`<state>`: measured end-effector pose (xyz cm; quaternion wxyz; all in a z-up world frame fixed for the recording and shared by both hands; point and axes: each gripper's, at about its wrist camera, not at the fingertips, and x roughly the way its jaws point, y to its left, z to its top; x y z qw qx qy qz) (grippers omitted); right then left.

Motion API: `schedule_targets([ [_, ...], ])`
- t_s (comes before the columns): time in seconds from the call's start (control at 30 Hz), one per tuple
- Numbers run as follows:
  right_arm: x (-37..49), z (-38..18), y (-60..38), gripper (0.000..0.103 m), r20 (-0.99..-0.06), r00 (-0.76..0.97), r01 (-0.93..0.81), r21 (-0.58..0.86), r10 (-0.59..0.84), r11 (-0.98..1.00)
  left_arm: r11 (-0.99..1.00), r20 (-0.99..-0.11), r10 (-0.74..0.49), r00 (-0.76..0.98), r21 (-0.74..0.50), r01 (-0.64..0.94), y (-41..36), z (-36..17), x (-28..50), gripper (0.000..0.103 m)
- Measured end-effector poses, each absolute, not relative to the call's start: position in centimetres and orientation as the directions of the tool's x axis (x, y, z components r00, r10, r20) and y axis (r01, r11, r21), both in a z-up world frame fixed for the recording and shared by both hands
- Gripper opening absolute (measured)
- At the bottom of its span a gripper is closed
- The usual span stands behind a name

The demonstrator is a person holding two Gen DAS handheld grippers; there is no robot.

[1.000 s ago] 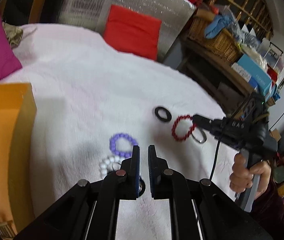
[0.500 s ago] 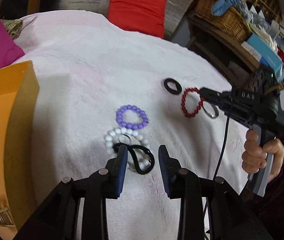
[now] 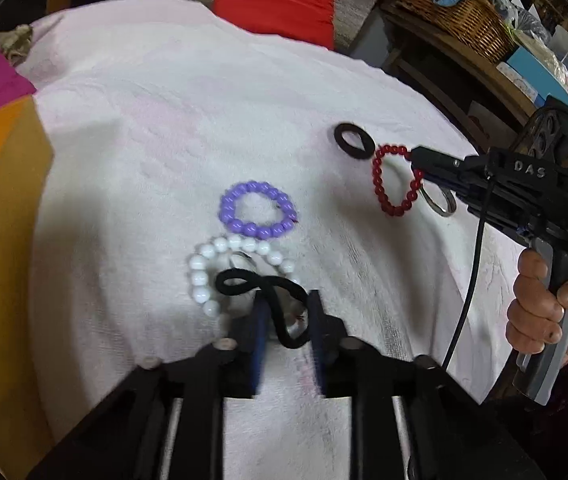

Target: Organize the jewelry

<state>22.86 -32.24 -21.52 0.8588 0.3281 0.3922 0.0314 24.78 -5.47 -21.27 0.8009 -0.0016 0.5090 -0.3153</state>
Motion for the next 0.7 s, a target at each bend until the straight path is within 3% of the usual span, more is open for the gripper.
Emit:
schedule_targets([
  [0.2, 22.5, -21.2, -32.7, 0.011, -0.631, 0.705, 0.188, 0.605, 0.323, 0.773, 0.788, -0.790, -0.535, 0.298, -0.340, 0.513, -5.8, -21.0, 24.9, 0.007],
  [0.53, 22.2, -21.0, -33.9, 0.011, -0.570, 0.733, 0.170, 0.682, 0.371, 0.712, 0.755, -0.651, -0.637, 0.412, -0.422, 0.501, -2.3, -17.3, 25.4, 0.007],
  [0.7, 22.1, -20.4, -34.0, 0.011, -0.535, 0.749, 0.149, 0.711, 0.391, 0.688, 0.756, -0.680, -0.627, 0.381, -0.413, 0.508, -2.2, -17.9, 25.2, 0.007],
])
